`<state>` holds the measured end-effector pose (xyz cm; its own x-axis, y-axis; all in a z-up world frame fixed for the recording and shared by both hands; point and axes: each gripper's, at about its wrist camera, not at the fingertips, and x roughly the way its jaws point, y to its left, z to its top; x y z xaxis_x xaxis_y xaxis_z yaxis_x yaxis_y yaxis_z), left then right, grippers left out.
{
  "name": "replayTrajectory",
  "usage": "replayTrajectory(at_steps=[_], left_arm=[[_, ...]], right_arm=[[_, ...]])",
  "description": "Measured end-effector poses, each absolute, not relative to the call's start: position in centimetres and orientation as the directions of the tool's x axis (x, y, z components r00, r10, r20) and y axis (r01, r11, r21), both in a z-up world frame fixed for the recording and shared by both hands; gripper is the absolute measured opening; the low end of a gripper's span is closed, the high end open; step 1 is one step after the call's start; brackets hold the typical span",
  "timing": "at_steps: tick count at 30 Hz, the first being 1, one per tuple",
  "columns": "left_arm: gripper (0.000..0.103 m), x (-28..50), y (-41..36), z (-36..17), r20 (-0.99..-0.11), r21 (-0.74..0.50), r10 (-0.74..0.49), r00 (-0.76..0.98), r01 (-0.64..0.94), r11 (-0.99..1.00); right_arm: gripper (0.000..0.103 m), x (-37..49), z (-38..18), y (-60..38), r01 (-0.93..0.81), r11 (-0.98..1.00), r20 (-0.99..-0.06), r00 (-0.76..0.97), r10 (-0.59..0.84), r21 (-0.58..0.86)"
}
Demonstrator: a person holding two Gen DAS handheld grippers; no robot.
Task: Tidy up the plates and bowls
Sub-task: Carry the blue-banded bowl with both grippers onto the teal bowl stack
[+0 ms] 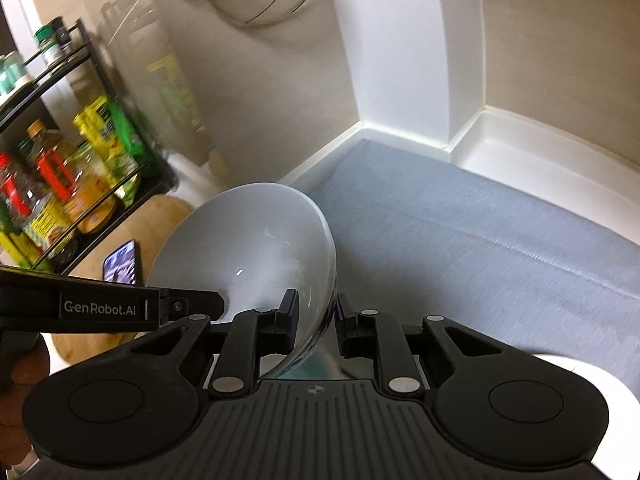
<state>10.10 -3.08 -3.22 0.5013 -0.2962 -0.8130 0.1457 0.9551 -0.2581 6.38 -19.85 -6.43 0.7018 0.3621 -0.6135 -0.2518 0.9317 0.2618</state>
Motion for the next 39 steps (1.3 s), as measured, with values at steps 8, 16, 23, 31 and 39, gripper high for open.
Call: replayTrajectory(at_steps=[8, 16, 23, 31, 39], left_arm=[[0.013, 7.3, -1.6, -3.9, -0.839, -0.240, -0.282, 0.466, 0.149, 0.959], [0.014, 6.1, -1.2, -4.9, -0.853, -0.225, -0.273, 0.445, 0.157, 0.962], [0.014, 5.9, -1.7, -5.6, -0.862, -0.213, -0.268, 0.431, 0.172, 0.962], [0.014, 6.0, -1.8, -5.7, -0.861, -0.197, -0.256, 0.440, 0.175, 0.965], [0.014, 5.9, -1.9, -5.4, -0.865, -0.202, -0.253, 0.432, 0.161, 0.966]], right_arm=[[0.021, 5.1, -7.6, -18.7, -0.283, 0.924, -0.654, 0.653, 0.381, 0.256], [0.020, 4.7, -8.7, -18.3, -0.299, 0.922, -0.681, 0.624, 0.384, 0.246], [0.020, 4.7, -9.3, -18.6, -0.298, 0.925, -0.695, 0.612, 0.376, 0.238], [0.020, 4.9, -9.5, -18.4, -0.312, 0.925, -0.702, 0.608, 0.370, 0.217], [0.020, 4.9, -9.2, -17.9, -0.337, 0.927, -0.709, 0.613, 0.350, 0.166]])
